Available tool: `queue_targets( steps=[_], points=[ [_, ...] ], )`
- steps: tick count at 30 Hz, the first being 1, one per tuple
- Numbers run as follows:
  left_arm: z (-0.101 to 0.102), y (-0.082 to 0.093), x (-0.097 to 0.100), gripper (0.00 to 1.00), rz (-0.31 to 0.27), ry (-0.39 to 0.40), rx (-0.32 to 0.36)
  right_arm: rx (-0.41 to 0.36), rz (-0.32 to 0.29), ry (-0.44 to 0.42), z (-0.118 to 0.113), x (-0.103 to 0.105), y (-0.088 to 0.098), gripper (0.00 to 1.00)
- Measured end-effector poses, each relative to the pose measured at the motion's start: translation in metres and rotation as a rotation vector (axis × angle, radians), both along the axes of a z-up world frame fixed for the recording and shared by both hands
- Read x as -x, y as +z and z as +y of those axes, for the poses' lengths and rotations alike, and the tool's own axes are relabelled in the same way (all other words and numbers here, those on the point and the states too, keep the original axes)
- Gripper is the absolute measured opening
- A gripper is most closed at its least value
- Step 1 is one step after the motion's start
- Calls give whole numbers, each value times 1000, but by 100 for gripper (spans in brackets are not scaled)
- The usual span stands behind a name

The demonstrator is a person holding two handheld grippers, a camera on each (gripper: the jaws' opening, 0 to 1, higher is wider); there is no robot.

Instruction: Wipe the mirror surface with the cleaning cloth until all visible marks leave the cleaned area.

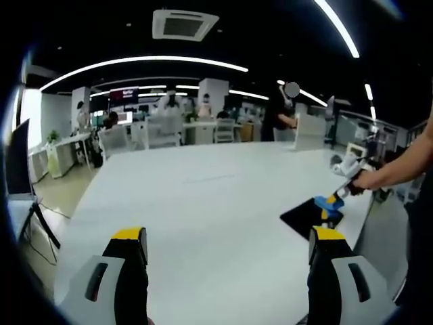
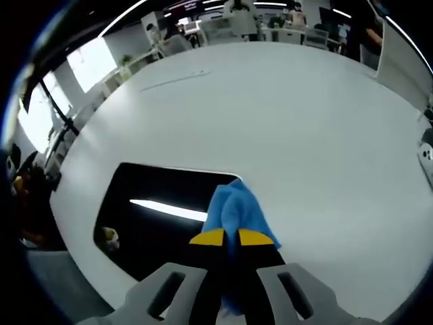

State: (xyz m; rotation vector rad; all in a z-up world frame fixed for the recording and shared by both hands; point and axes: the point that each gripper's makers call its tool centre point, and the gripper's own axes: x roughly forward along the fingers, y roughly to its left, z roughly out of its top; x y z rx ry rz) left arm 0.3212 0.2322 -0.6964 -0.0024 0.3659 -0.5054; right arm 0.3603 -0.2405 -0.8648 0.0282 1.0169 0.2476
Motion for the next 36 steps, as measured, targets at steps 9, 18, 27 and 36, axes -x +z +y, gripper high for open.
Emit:
queue_targets(
  steps=[9,18,27,36],
  points=[
    [10,18,-11,99,-45,32,24,0,10,-10,-6,0,0,0],
    [12,2,0,99,-20,34,15,6,12,-22,-11,3,-3,0],
    [17,-1,-1,99,-19,58,1,42,8,0,-7,6,-2,0],
    [18,-5,-1,99,-12,71,0,50,42,-6,-4,21,-1,0]
  ],
)
